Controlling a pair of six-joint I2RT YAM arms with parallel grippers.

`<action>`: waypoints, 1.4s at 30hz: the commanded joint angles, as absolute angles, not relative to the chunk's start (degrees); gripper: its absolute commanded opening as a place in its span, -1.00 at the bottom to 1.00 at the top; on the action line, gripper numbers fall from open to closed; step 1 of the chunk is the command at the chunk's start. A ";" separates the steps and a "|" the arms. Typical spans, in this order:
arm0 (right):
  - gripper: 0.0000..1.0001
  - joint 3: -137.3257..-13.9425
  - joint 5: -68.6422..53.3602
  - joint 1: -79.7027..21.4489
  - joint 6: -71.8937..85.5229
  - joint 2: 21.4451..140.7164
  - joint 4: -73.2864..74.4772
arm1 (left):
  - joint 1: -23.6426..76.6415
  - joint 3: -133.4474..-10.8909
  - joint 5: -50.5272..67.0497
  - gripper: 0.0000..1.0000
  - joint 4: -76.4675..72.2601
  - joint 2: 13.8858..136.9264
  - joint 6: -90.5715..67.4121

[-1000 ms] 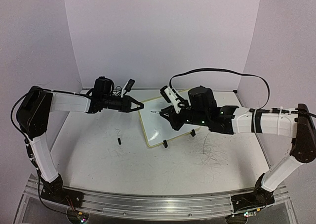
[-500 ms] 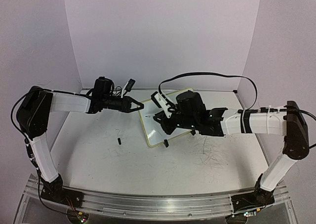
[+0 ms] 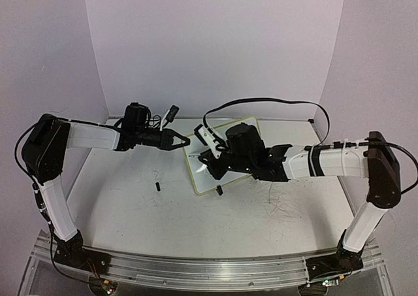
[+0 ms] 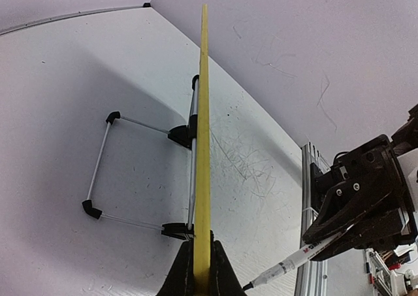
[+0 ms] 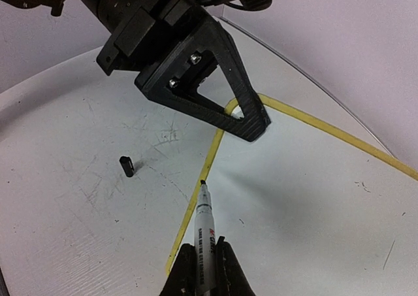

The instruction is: Write a sentence on the whiteboard

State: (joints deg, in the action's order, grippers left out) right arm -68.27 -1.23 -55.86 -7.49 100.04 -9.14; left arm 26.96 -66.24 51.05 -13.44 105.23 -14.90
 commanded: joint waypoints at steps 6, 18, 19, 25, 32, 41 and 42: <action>-1.00 -71.76 0.09 -56.40 -7.84 102.17 -12.66 | 26.63 -65.57 51.25 -1.00 -13.28 105.03 -14.68; -1.00 -70.22 2.81 -56.45 -7.10 102.18 -14.59 | 26.63 -65.76 51.24 -1.00 -13.18 105.03 -14.77; -1.00 -70.24 2.66 -56.42 -7.17 102.31 -14.59 | 26.63 -65.80 51.29 -1.00 -13.18 105.04 -14.77; -1.00 -70.59 2.40 -56.47 -7.32 102.98 -14.67 | 26.63 -65.75 51.35 -1.00 -13.10 105.03 -14.82; -1.00 -71.10 1.92 -56.46 -7.24 103.81 -14.68 | 26.64 -65.82 51.43 -1.00 -13.10 104.94 -14.85; -1.00 -71.10 2.35 -56.42 -7.07 104.23 -14.59 | 26.63 -65.83 51.42 -1.00 -13.12 104.77 -14.85; -1.00 -71.14 2.32 -56.40 -7.05 104.31 -14.59 | 26.63 -65.84 51.48 -1.00 -13.12 104.77 -14.85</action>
